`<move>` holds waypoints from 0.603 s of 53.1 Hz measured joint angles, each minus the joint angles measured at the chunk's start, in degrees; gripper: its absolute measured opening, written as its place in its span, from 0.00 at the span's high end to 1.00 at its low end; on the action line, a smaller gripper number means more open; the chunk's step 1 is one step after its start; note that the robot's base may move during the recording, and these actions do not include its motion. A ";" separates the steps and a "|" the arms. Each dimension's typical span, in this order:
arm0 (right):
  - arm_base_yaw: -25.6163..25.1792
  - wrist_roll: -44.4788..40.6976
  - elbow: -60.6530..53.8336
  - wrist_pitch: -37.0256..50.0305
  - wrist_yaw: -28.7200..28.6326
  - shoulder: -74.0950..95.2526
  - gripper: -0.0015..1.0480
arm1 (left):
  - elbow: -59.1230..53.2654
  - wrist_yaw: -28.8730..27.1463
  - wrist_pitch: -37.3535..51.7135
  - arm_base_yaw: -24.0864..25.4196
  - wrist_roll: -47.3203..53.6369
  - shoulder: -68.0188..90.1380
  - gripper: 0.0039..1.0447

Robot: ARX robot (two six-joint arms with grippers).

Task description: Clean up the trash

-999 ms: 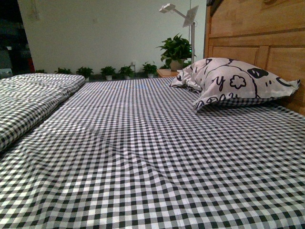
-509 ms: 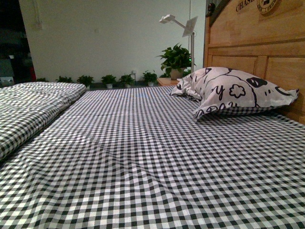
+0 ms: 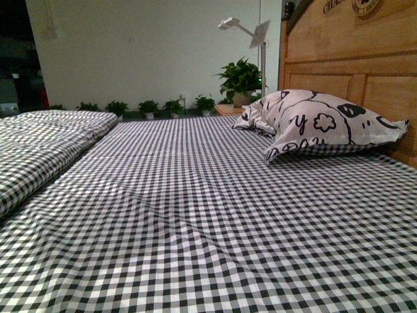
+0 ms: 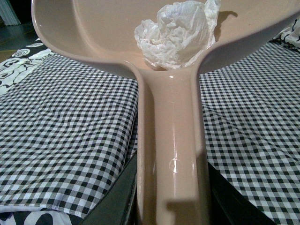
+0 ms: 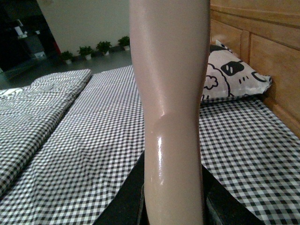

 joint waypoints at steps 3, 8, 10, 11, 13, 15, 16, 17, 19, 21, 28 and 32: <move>0.00 0.00 0.00 0.00 0.02 0.00 0.82 | 0.00 0.00 0.00 0.00 -0.02 0.00 0.75; 0.00 0.00 0.00 0.00 0.02 0.00 0.82 | 0.00 0.00 0.00 0.00 -0.02 0.00 0.75; 0.00 0.00 0.00 0.00 0.02 0.00 0.82 | 0.00 0.00 0.00 0.00 -0.02 0.00 0.75; 0.00 0.00 0.00 -0.02 0.02 0.00 0.82 | 0.00 0.00 0.00 0.00 -0.02 0.00 0.75; 0.00 0.00 0.00 0.00 0.00 0.00 0.82 | 0.00 0.00 0.00 0.00 -0.02 0.00 0.75; 0.00 0.00 0.00 0.00 0.02 0.00 0.82 | 0.00 0.00 -0.02 0.00 -0.02 0.00 0.75; 0.00 0.00 0.00 0.00 0.02 0.00 0.82 | 0.00 0.00 0.00 0.00 -0.02 0.00 0.75; 0.00 0.00 0.00 0.00 0.02 0.00 0.82 | 0.00 0.00 0.00 0.00 -0.02 0.00 0.75; 0.00 0.00 0.00 0.00 0.02 0.00 0.82 | 0.00 0.00 0.00 0.00 -0.02 0.00 0.75; 0.00 0.00 0.00 -0.02 0.02 0.00 0.82 | 0.00 0.00 0.00 0.00 -0.02 0.00 0.75; 0.00 0.00 0.00 -0.02 0.02 0.00 0.82 | 0.00 0.00 0.00 0.00 -0.02 0.00 0.75; 0.00 0.00 0.00 0.00 0.00 0.00 0.82 | 0.00 0.00 0.00 0.00 -0.02 0.00 0.75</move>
